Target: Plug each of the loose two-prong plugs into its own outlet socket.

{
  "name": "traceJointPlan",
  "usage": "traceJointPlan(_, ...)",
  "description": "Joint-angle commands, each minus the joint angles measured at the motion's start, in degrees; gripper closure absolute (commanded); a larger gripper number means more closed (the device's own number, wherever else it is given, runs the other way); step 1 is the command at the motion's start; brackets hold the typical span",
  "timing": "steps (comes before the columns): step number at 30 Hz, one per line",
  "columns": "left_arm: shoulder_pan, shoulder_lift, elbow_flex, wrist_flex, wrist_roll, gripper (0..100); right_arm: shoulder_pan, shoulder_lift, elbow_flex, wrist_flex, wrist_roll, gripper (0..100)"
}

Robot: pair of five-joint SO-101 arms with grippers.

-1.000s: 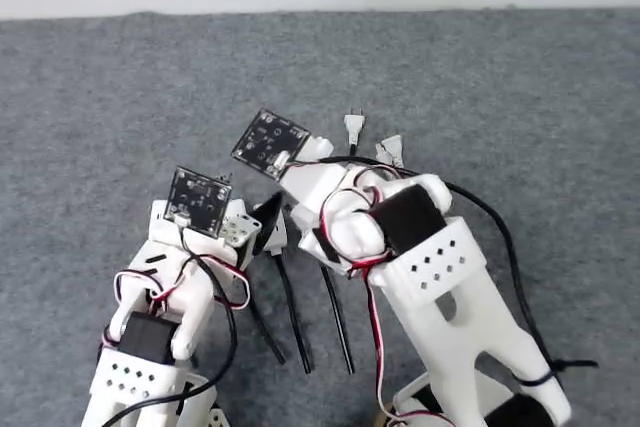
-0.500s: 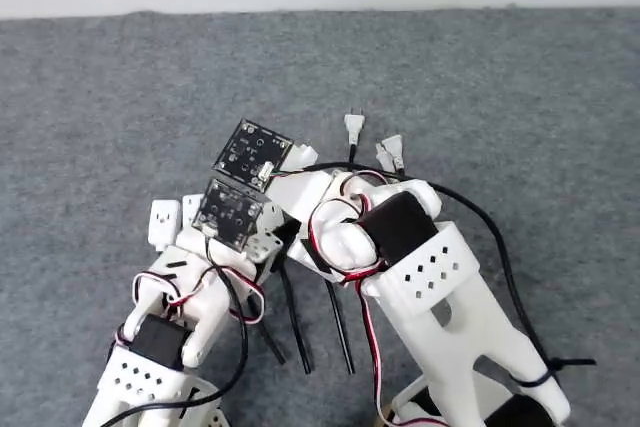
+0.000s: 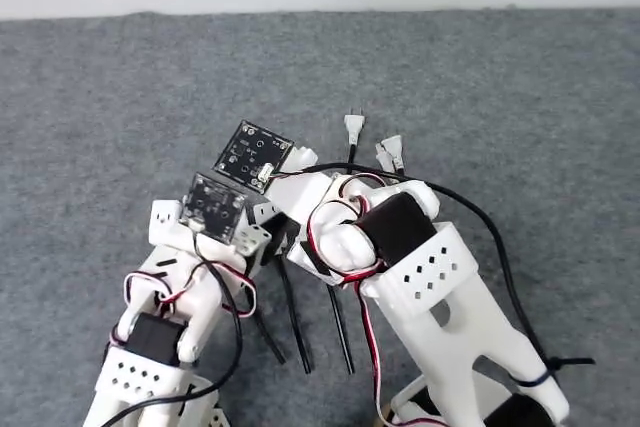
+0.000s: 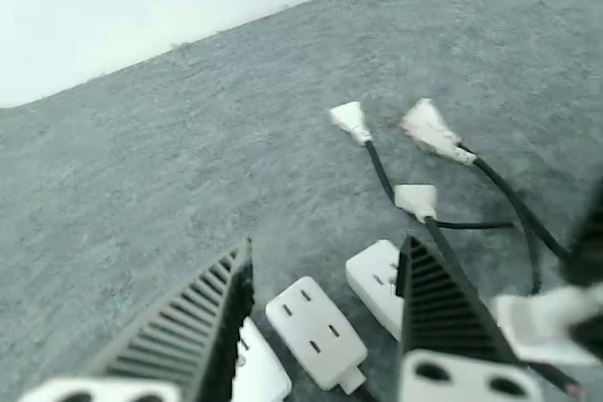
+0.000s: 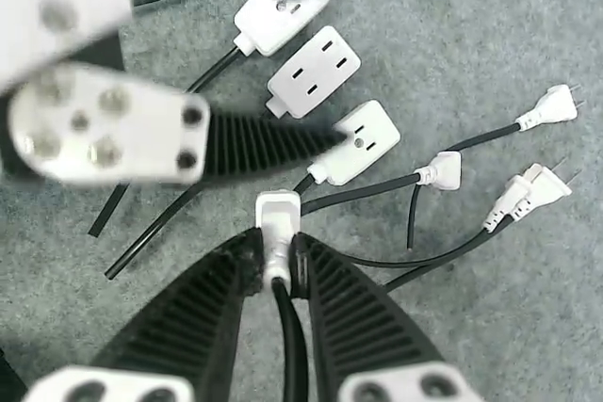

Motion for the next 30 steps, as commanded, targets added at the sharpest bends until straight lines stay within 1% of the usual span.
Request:
traceJointPlan(1, -2.4, -1.1, -2.1, -0.5, 2.2, 75, -0.2, 0.0, -3.5, 0.0, -0.5, 99.0)
traceJointPlan(4, -4.3, -1.1, -2.1, -1.2, 2.5, 75, -0.1, 0.6, -3.7, -0.3, 0.5, 99.0)
traceJointPlan(6, -5.9, -1.1, -2.2, -1.2, 4.2, 75, 0.0, 0.7, -3.7, -0.3, 1.7, 99.0)
traceJointPlan(9, -8.6, -1.1, -2.6, -2.0, 5.4, 75, 2.0, 0.7, -4.0, -1.5, 3.1, 99.0)
traceJointPlan(13, -10.8, -1.1, -2.8, -2.1, 6.7, 75, 6.1, 5.0, -6.9, -1.3, 7.7, 99.0)
traceJointPlan(18, -11.3, -1.1, -2.8, -2.8, 6.7, 75, 8.7, 15.4, -12.2, -1.2, 16.1, 99.0)
traceJointPlan(21, -13.2, -1.1, -2.8, -3.7, 6.7, 75, 10.1, 18.5, -17.6, 0.2, 18.8, 99.0)
traceJointPlan(24, -14.4, -1.0, -2.5, -4.6, 6.7, 75, 9.8, 18.6, -25.4, 3.9, 19.1, 99.0)
traceJointPlan(26, -14.6, -0.9, -2.4, -5.4, 6.7, 75, 8.3, 19.3, -31.2, 6.6, 19.3, 99.0)
traceJointPlan(30, -14.6, -0.9, -2.4, -5.4, 6.6, 75, 7.3, 23.2, -33.9, 8.3, 21.5, 99.0)
